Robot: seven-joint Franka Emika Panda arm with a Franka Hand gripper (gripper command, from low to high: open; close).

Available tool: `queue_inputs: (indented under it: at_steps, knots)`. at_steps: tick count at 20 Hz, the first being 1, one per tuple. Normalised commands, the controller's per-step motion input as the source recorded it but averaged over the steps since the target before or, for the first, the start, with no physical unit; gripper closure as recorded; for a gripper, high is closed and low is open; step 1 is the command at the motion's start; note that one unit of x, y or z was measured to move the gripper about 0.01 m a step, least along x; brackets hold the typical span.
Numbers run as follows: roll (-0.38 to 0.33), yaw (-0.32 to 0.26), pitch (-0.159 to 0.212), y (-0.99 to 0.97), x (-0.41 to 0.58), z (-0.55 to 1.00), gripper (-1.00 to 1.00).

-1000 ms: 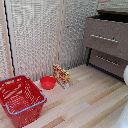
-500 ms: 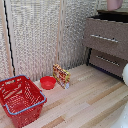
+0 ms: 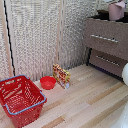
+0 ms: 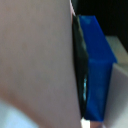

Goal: Compassionately, move the pinch receptors towards pink recepticle. Embrace the recepticle delicately and rise accordingly. Progress forward guided by applied tension and move towards the highest section of the storage unit. Place the recepticle delicately and shut the storage unit.

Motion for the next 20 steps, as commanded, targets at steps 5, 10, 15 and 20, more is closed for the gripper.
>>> queue_inputs:
  at_steps: [5, 10, 15, 20]
  knots:
    - [0.003, 0.003, 0.033, 0.07, -0.085, -0.01, -1.00]
    - [-0.008, 0.027, 0.017, 0.40, 0.000, 0.35, -1.00]
    - [-0.091, 0.140, 0.026, 0.40, 0.014, 0.30, -1.00]
    - [-0.122, 0.239, 0.001, 0.08, 0.019, 0.13, -1.00]
